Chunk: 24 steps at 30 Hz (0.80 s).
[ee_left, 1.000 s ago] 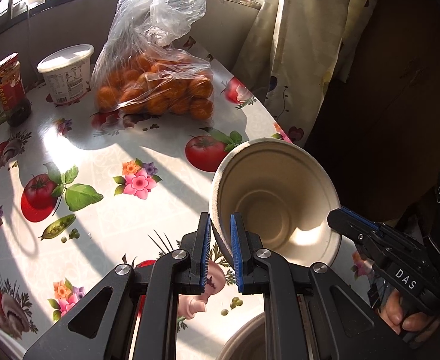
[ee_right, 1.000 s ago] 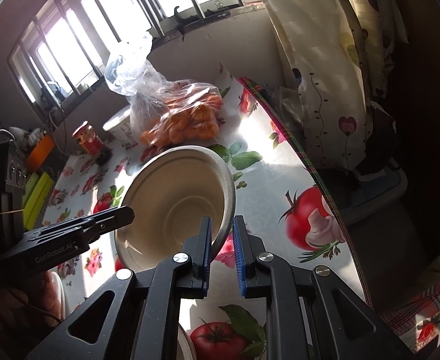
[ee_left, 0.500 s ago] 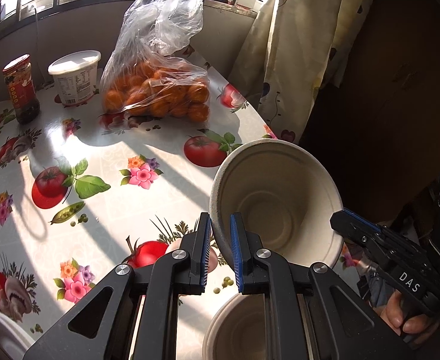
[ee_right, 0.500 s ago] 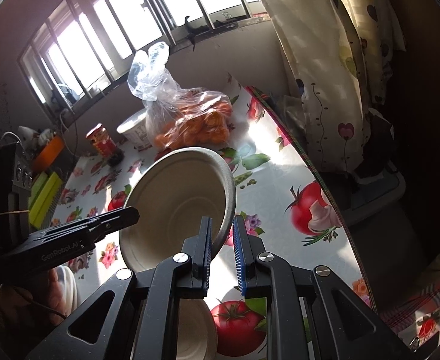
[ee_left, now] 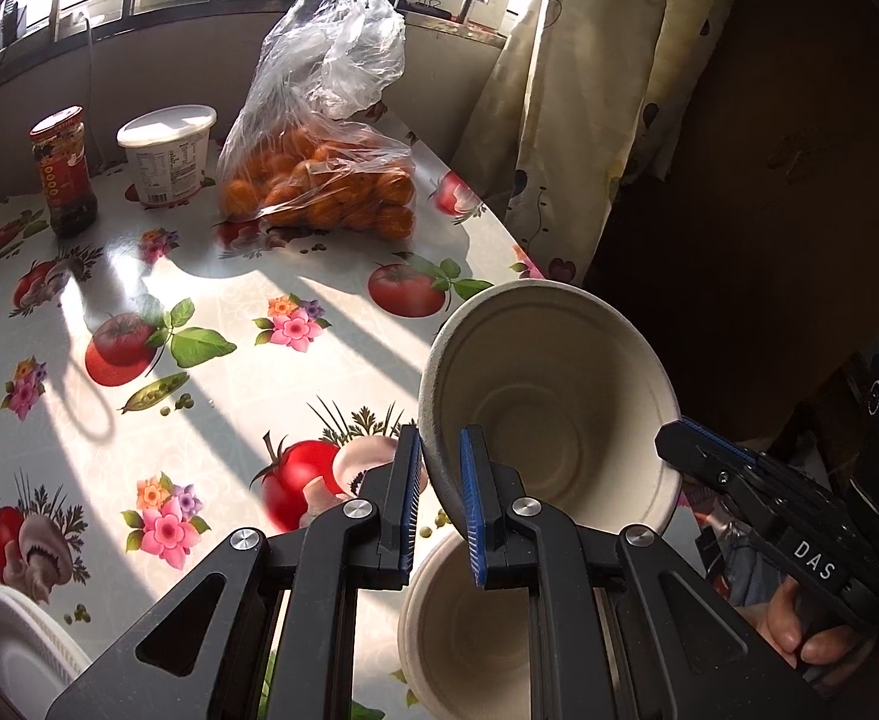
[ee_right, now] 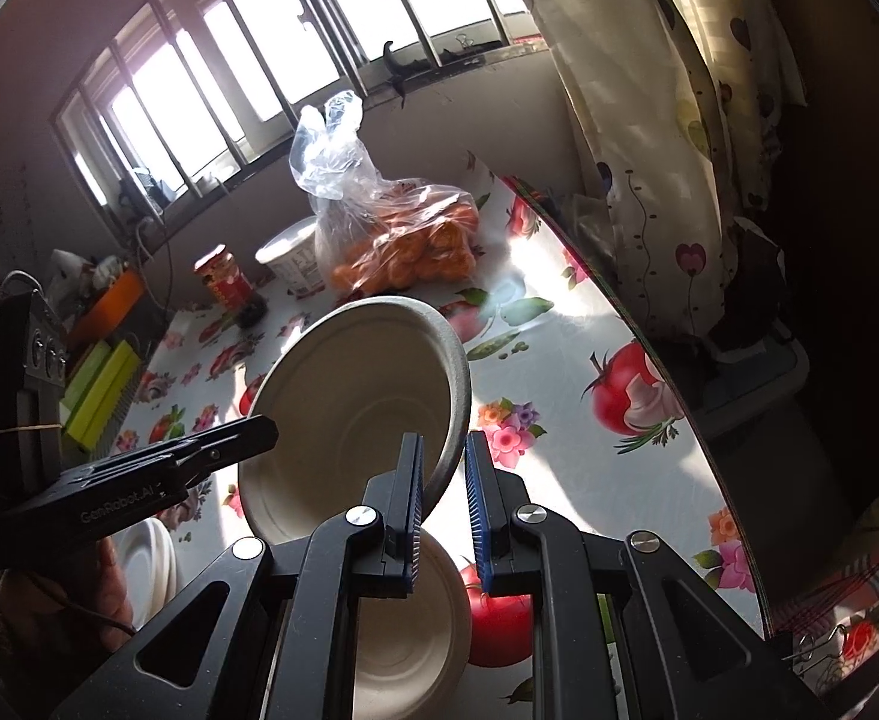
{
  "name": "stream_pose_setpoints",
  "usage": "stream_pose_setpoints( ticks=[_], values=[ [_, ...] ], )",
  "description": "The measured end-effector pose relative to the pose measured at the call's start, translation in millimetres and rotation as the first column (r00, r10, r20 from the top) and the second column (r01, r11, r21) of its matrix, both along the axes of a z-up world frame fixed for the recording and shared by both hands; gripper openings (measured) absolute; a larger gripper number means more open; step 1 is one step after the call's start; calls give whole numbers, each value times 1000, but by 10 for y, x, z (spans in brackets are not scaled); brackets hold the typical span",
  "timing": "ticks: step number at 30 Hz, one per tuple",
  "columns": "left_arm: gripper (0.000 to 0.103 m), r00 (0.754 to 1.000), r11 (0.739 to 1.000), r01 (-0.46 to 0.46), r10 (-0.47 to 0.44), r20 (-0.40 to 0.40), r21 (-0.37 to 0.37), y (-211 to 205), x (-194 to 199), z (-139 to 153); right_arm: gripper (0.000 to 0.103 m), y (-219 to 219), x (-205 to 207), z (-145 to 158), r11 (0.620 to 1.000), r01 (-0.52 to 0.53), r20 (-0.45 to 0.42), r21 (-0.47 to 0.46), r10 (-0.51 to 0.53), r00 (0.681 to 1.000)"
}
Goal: Organize plates and bowls
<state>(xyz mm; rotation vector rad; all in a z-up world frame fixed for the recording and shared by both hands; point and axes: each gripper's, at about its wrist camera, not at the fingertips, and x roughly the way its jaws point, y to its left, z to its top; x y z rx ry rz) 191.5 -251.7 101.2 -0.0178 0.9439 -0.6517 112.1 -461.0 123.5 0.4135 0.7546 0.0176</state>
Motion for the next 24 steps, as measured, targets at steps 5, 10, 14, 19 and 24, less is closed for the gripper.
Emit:
stream_pose_setpoints(
  ticks=[5, 10, 14, 19, 24],
  values=[
    [14, 1000, 1000, 2, -2, -3, -1, 50, -84, -6, 14, 66, -108, 24, 1000, 0, 7, -2, 0, 1000],
    [14, 1000, 1000, 3, -3, -8, -5, 102, -168, -19, 14, 133, -220, 30, 1000, 2, 7, -5, -2, 1000],
    [14, 1000, 1000, 5, -6, -10, -5, 136, -225, -37, 14, 168, -278, 31, 1000, 2, 7, -6, -2, 1000],
    [14, 1000, 1000, 6, -7, -15, -7, 179, -300, -55, 14, 223, -394, 10, 1000, 6, 3, 0, -6, 1000],
    [14, 1000, 1000, 6, -7, -23, -12, 230, -360, -79, 14, 275, -469, 7, 1000, 5, -3, -3, -5, 1000]
  ],
)
